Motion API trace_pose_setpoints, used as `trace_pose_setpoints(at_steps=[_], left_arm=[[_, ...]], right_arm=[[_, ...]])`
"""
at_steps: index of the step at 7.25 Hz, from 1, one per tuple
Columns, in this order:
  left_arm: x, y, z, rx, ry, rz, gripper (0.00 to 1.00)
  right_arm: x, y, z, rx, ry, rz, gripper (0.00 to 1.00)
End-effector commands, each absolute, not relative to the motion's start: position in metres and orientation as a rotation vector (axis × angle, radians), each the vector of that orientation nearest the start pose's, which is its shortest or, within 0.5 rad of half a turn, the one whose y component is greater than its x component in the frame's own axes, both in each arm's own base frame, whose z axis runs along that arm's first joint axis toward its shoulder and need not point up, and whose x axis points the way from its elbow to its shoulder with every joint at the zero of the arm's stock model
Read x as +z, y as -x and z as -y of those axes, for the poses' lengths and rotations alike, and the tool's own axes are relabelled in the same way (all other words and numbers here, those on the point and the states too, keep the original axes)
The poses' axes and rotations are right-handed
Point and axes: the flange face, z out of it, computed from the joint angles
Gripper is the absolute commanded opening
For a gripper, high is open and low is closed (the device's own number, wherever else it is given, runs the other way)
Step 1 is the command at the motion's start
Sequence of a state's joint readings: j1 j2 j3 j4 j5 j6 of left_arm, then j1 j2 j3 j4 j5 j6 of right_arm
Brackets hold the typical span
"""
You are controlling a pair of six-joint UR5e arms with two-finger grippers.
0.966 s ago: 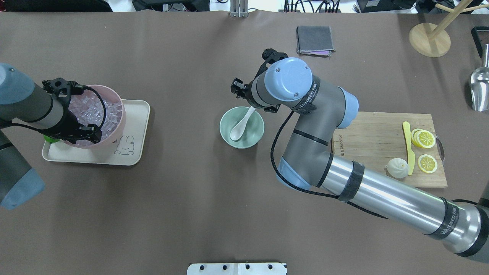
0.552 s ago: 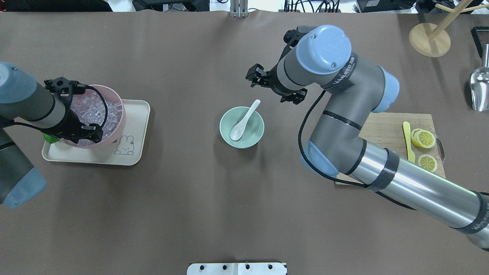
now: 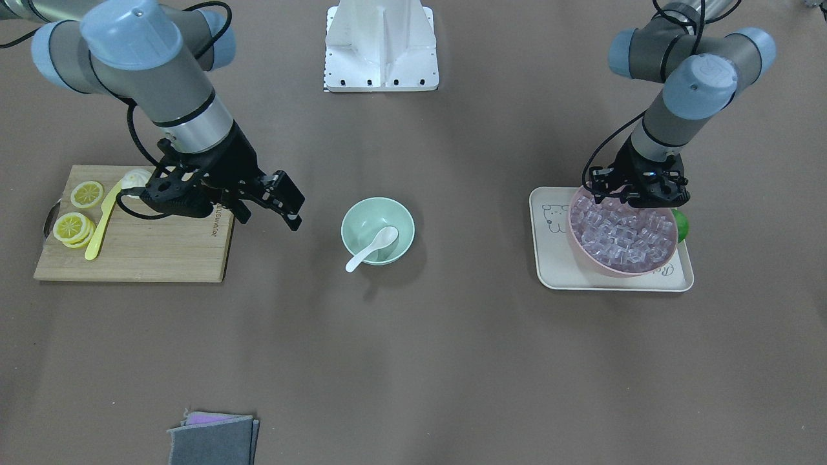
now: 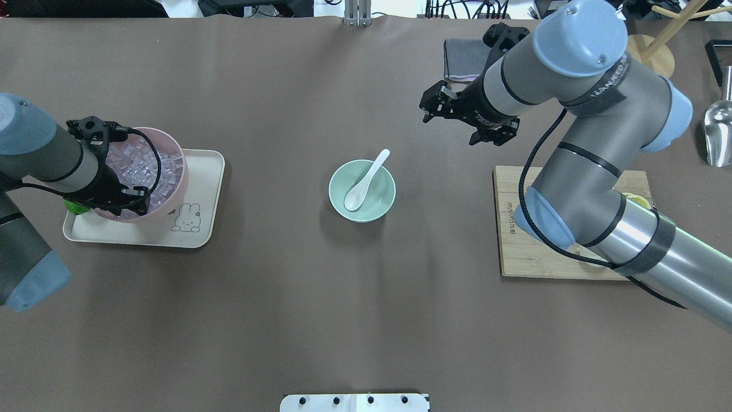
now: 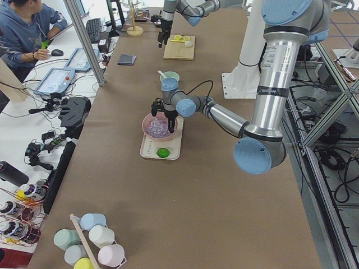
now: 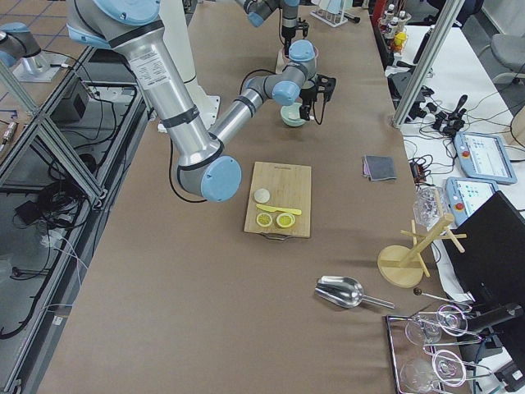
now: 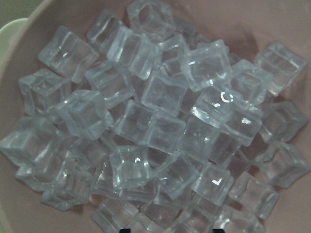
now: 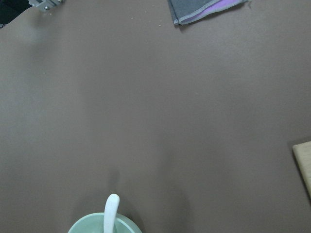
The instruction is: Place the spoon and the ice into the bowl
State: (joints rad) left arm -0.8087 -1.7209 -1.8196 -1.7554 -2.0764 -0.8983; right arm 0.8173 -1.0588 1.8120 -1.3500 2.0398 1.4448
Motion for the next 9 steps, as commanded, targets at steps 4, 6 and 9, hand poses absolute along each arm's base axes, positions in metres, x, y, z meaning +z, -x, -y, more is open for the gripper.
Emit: trace_pose_setpoints(at_steps=[4, 6, 9], left_arm=[[0.437, -0.324, 0.464, 0.019, -0.02, -0.753, 0.0], [0.425, -0.317, 0.463, 0.026, -0.032, -0.766, 0.0], [0.291, -0.308, 0.49, 0.003, -0.036, -0.768, 0.0]], right_arm=[[0.262, 0.287, 0.522, 0.361, -0.038, 1.066, 1.0], [0.263, 0.282, 0.524, 0.363, -0.039, 1.067, 1.0], [0.319, 0.191, 0.531, 0.287, -0.07, 1.05, 1.0]])
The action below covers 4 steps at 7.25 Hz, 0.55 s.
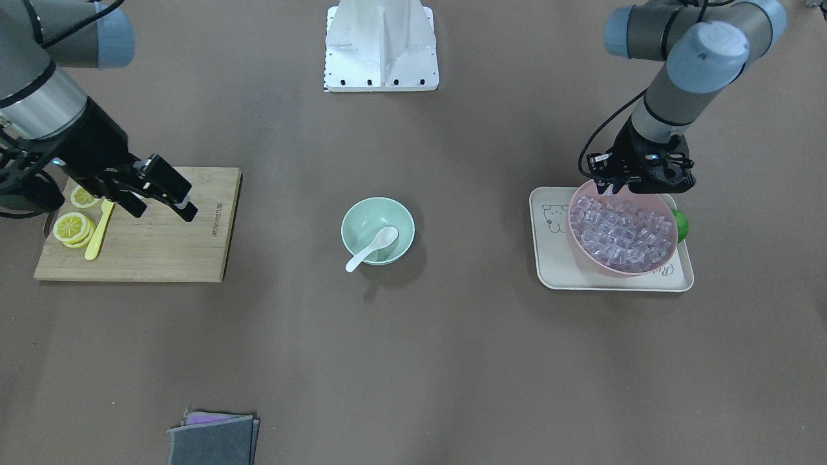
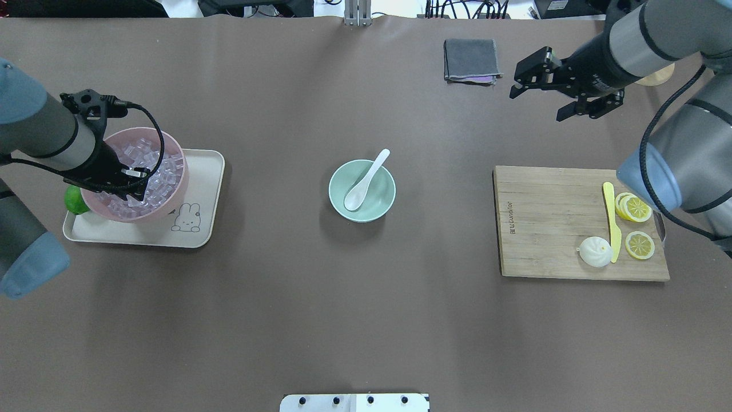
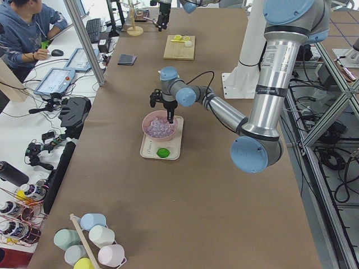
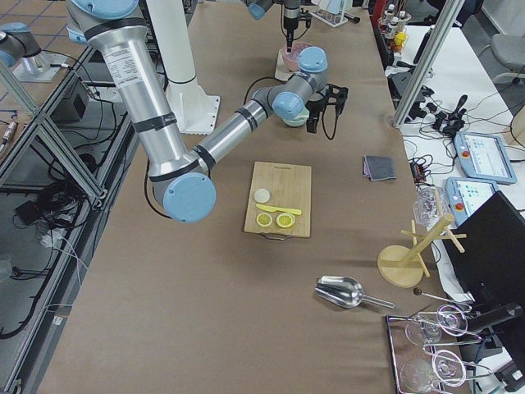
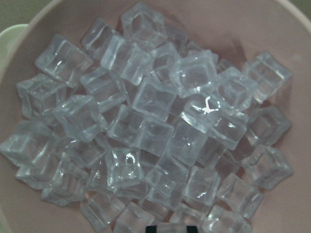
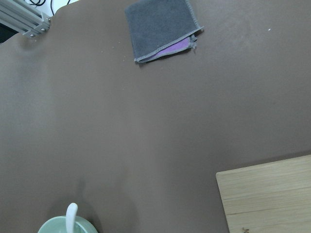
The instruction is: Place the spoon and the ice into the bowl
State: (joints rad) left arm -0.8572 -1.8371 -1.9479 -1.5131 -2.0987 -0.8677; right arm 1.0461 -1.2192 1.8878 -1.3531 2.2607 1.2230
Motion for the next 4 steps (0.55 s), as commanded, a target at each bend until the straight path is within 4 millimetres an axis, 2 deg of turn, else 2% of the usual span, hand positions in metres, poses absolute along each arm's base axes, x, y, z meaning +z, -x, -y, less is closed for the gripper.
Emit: trace_pose_setpoints(at_steps=[1, 2, 3, 4], left_arm=[[0.25, -0.324, 0.504, 0.004, -0.048, -0.798, 0.0], [0.233, -0.34, 0.509, -0.021, -0.033, -0.819, 0.0], [0.206, -0.36, 0.517, -0.03, -0.03, -0.837, 0.0], [0.187, -0.394, 0.52, -0.051, -0.011, -0.861, 0.0]], right_arm=[[0.352, 0.154, 0.523, 0.244, -0.087, 1.031, 1.0], [0.384, 0.112, 0.517, 0.194, -0.106, 1.028, 1.0], [0.42, 0.085, 0.506, 0.155, -0.124, 0.998, 1.0], [0.456, 0.062, 0.493, 0.108, -0.139, 0.962, 1.0]])
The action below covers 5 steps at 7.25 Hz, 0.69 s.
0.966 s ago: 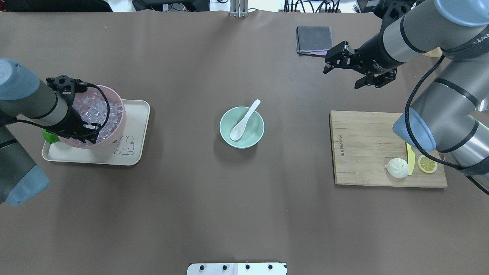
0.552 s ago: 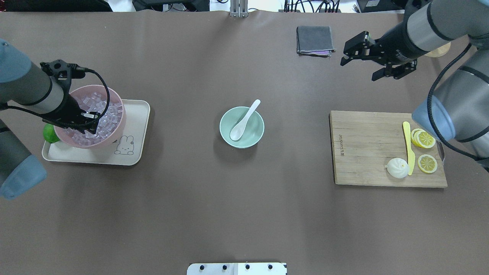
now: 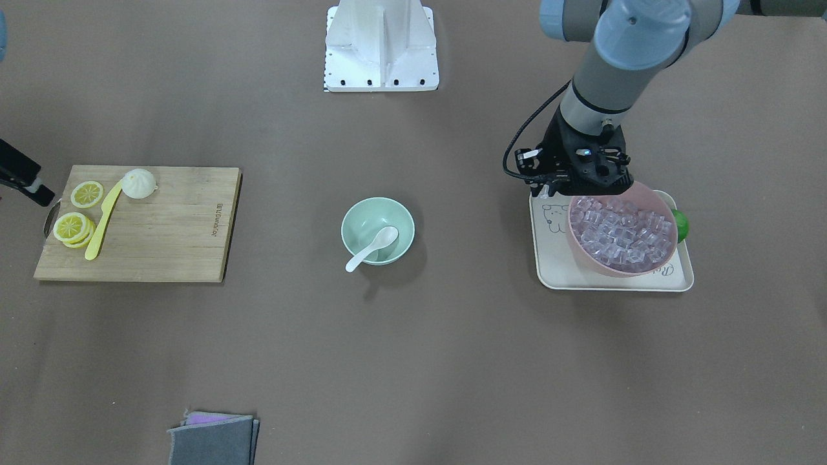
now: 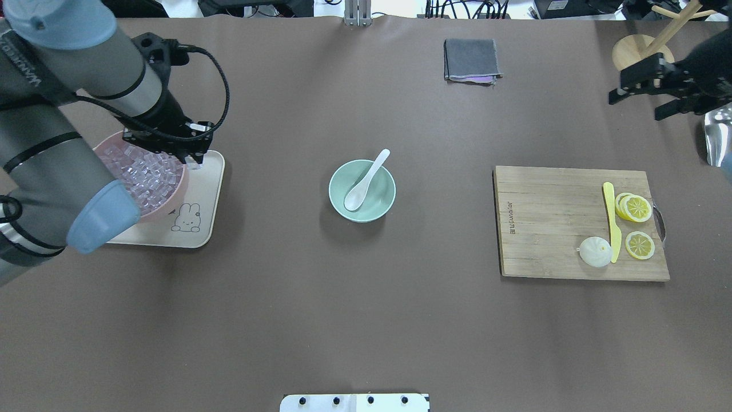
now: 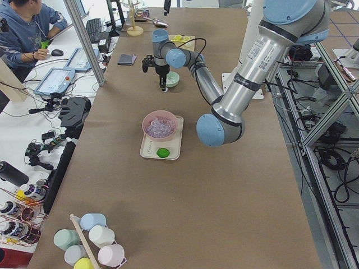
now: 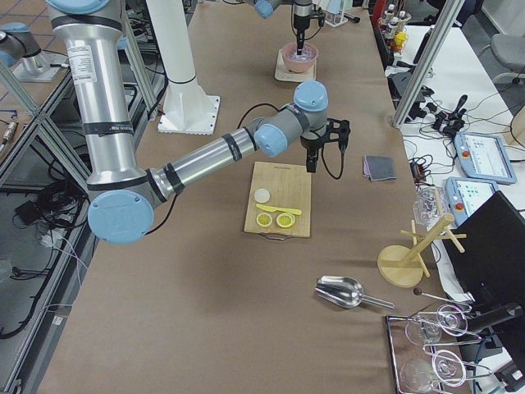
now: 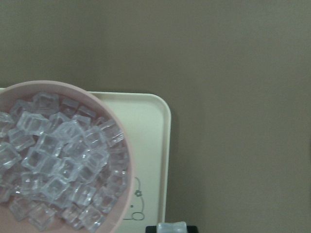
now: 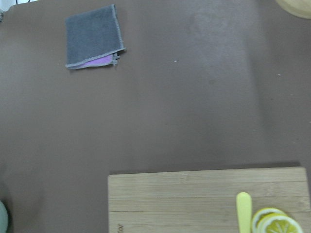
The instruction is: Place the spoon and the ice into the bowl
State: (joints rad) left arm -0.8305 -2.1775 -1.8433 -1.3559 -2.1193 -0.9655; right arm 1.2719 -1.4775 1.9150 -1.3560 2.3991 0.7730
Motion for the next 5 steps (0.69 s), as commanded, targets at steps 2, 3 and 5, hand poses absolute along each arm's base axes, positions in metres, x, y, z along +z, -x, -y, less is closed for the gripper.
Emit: trace_pose_setpoints(at_steps=[2, 3, 5], left_arm=[[0.154, -0.482, 0.526, -0.105, 0.02, -0.938, 0.0], [0.129, -0.513, 0.532, -0.11, 0.001, -0.922, 0.0], [0.126, -0.543, 0.523, -0.096, 0.004, -0.931, 0.0]], right_arm=[[0.488, 0.035, 0.475, 0.078, -0.154, 0.932, 1.0], [0.49, 0.034, 0.473, 0.08, -0.152, 0.931, 1.0], [0.493, 0.033, 0.471, 0.083, -0.148, 0.929, 1.0]])
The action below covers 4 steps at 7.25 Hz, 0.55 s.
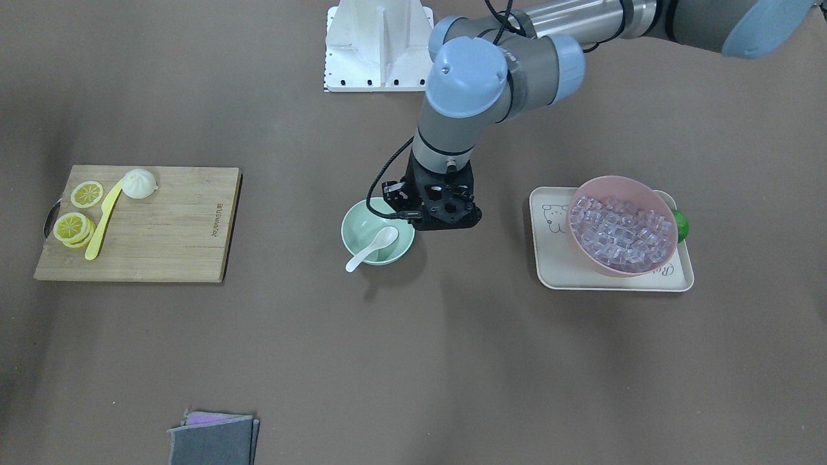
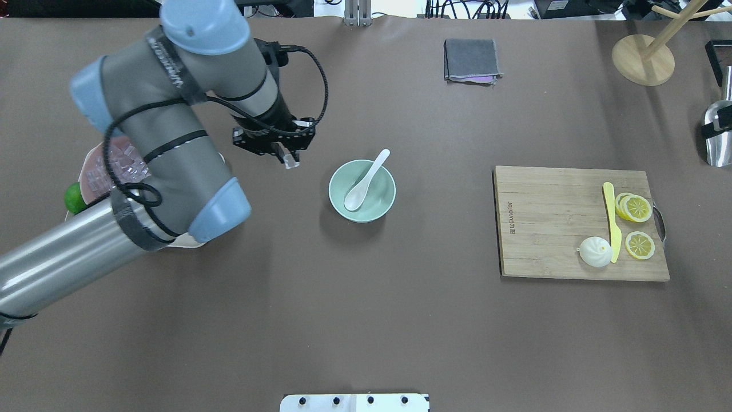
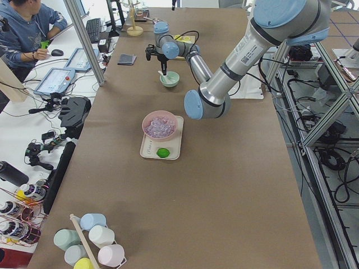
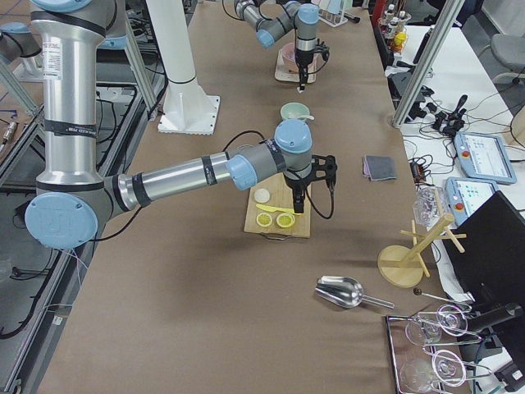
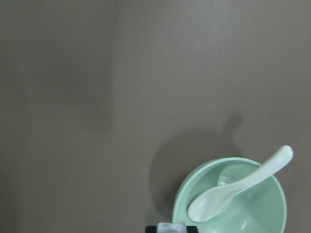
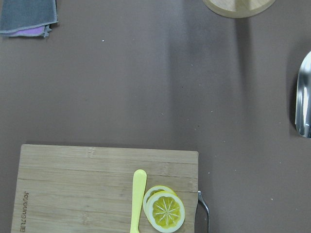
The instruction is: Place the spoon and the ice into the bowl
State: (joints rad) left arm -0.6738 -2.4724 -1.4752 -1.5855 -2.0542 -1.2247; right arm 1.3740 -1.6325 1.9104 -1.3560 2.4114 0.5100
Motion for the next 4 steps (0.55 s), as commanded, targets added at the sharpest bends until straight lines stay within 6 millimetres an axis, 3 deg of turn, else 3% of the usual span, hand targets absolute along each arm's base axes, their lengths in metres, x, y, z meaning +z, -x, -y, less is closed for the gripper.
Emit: trace_pose_setpoints(at_steps=[1, 2, 4], left_arm=[[0.129, -0.552, 0.519, -0.087, -0.011, -0.93, 0.42], [0.13, -0.555, 0.515, -0.078, -0.013, -0.939, 0.98], [0.123, -0.543, 0.511, -0.075, -0.03, -0.955, 0.98]], right_arm=[[0.495, 0.033, 0.472, 0.086, -0.148, 0.921, 1.0], [0.492, 0.033, 0.473, 0.082, -0.15, 0.926, 1.0], [0.494, 0.034, 0.475, 0.086, -0.162, 0.899, 1.0]])
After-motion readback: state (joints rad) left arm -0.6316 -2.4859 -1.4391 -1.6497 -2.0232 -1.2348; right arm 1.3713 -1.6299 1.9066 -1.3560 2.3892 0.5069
